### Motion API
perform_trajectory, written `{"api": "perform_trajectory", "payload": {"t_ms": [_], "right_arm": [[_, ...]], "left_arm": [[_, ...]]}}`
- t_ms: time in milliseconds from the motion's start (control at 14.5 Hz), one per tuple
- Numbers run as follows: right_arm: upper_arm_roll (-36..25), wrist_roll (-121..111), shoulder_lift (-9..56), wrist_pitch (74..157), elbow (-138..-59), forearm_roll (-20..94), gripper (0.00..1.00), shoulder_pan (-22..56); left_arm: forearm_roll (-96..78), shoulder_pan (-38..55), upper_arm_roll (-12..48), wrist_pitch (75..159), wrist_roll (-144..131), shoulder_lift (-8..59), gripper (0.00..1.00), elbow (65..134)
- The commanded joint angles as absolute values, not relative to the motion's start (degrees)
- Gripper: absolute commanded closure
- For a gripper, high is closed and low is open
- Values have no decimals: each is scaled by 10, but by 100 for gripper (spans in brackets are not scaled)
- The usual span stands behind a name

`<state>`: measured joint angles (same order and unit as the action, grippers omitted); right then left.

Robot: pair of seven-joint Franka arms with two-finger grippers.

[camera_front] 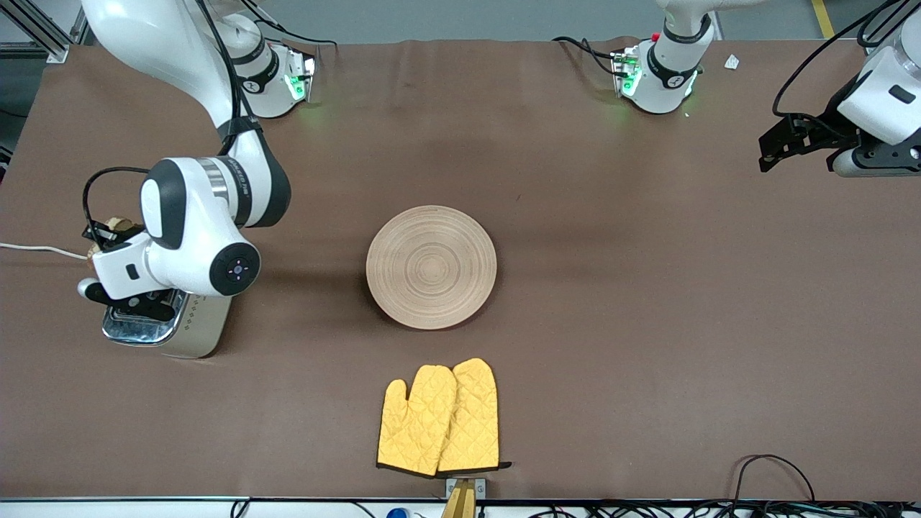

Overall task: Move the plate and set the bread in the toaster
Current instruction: 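Lower the bread into the toaster slot and open the right gripper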

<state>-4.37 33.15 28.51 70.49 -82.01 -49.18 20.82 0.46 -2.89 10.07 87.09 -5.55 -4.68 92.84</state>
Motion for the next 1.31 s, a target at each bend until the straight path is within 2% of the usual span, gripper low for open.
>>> {"api": "perform_trajectory", "payload": {"t_ms": [0, 1244], "right_arm": [[-37, 328, 289, 721, -833, -507, 100, 199], [-36, 336, 326, 756, -858, -502, 100, 191]], "left_arm": [[14, -27, 100, 866, -52, -44, 0, 917], [28, -25, 105, 864, -55, -44, 0, 917]]}}
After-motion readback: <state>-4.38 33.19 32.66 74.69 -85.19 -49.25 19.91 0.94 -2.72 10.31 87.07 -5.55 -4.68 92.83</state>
